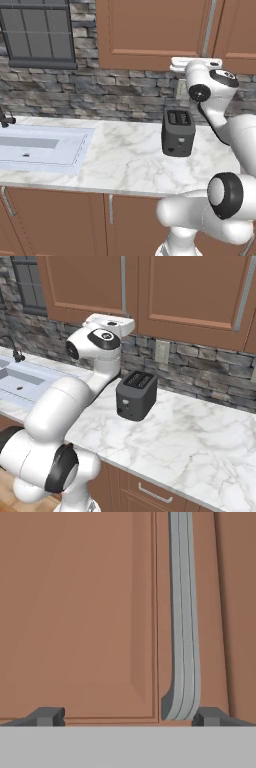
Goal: Pick up the bar soap and bar soap from the sink, and place them back in the cabinet, and close the cabinet door.
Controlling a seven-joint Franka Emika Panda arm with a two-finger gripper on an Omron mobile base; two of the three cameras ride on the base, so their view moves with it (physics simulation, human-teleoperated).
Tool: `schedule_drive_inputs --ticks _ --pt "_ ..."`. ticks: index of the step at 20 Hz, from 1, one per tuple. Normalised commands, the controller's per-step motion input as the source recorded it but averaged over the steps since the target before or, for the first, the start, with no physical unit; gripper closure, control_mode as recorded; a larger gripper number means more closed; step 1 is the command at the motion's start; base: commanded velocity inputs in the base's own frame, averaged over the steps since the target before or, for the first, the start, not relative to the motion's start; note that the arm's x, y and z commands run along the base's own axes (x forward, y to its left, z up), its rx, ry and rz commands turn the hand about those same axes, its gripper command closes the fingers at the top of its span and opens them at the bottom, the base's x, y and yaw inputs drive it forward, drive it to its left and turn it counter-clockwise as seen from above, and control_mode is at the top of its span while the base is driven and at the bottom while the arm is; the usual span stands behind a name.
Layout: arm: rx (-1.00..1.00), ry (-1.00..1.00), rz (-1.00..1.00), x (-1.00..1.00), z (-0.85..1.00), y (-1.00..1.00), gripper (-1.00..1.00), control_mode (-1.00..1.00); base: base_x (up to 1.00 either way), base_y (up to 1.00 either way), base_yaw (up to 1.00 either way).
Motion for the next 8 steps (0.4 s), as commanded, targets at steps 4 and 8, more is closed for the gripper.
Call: schedule_drive_inputs --ticks 4,8 --pt "0.00 0.03 0.00 0.19 0.00 0.00 -1.00 -1.00 0.00 0.00 0.00" --pt "0.00 0.04 0.00 0.15 0.00 0.00 -1.00 -1.00 0.00 0.00 0.00"
